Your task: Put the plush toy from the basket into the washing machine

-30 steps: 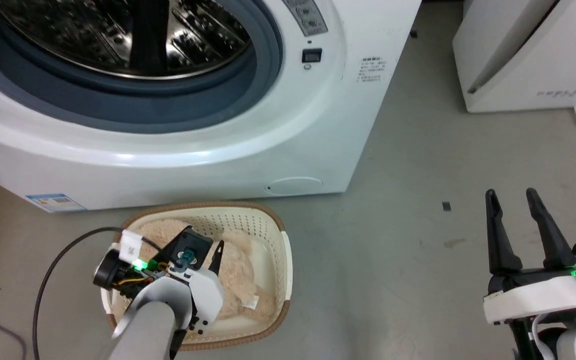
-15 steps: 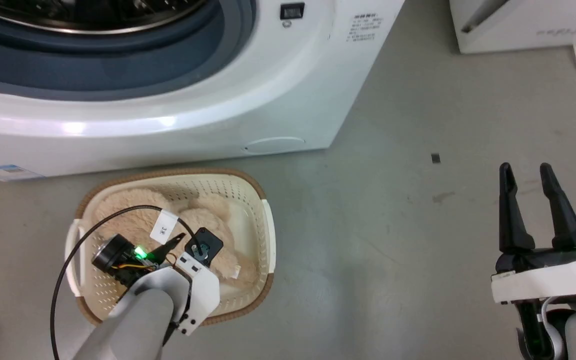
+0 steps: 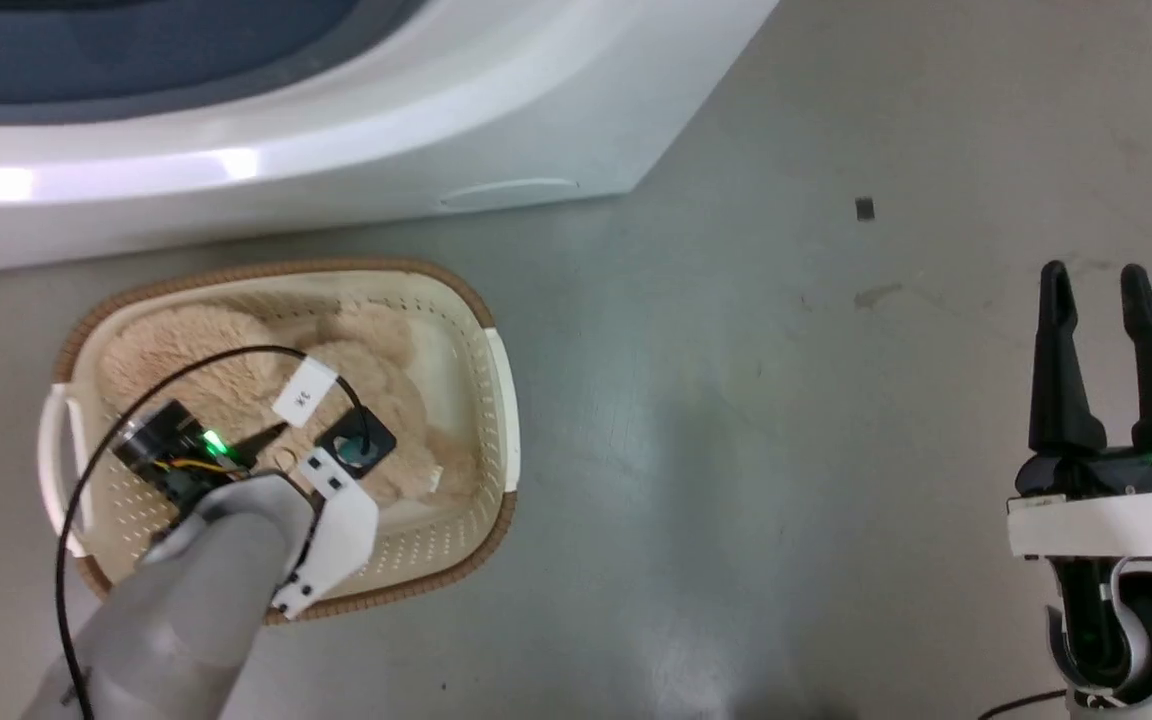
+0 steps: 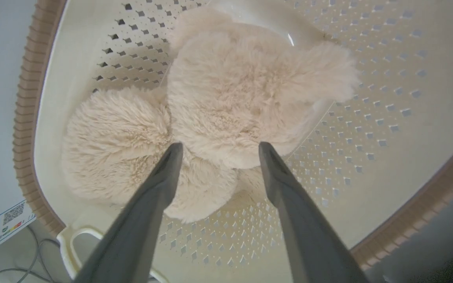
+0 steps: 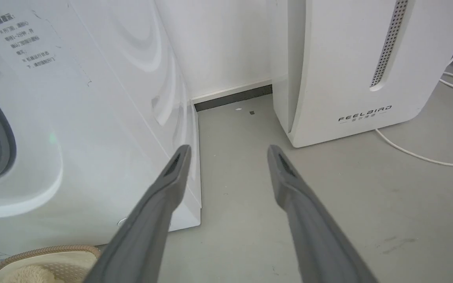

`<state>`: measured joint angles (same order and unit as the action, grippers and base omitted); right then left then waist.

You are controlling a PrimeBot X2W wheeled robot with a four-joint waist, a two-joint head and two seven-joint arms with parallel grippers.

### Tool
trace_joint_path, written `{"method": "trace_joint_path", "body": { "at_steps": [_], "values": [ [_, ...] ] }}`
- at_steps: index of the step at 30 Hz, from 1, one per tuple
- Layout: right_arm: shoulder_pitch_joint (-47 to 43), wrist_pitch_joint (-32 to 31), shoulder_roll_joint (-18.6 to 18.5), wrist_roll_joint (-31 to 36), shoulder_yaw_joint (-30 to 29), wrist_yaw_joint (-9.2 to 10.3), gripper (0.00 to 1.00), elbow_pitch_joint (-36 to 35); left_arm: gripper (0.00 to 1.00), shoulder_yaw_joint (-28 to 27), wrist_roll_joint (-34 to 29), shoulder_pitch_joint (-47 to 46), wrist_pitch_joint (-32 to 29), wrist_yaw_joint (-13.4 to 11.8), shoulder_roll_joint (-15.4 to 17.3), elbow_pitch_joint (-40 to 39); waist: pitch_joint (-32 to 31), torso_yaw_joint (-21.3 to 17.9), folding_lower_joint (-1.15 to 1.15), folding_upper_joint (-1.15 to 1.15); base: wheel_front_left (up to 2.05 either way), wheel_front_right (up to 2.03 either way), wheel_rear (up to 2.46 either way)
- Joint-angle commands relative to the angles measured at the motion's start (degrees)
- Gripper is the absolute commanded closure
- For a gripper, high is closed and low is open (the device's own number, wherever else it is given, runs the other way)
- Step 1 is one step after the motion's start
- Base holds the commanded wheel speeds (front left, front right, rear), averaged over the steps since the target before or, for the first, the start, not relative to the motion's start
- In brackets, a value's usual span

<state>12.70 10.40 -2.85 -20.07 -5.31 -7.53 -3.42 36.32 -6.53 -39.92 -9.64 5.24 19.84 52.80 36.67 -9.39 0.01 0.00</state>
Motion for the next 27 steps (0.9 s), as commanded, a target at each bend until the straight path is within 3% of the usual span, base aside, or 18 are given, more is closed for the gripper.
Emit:
{"method": "trace_joint_path", "body": {
  "at_steps": [1,12,27],
  "values": [
    [1.56,0.65,-0.02,-1.01,-0.26,0.03,0.00,-0.48,0.00,1.39,-0.36,-2.45,-0.49,0.19,0.94,1.74,2.45,-0.75,-0.01,0.00,0.00,0.00,0.00],
    [4.38,1.97,-0.02,-3.82,-0.43,0.03,0.00,-1.24,0.00,6.48,-0.42,-10.75,0.53,0.61,4.27,8.21,10.55,-2.62,-0.01,0.00,0.00,0.00,0.00],
    [7.87,3.77,-0.02,-7.33,-0.88,0.04,0.00,-1.28,0.00,13.00,1.12,-18.51,2.34,1.42,6.10,17.05,18.39,-4.20,-0.01,0.00,0.00,0.00,0.00]
  ]
}}
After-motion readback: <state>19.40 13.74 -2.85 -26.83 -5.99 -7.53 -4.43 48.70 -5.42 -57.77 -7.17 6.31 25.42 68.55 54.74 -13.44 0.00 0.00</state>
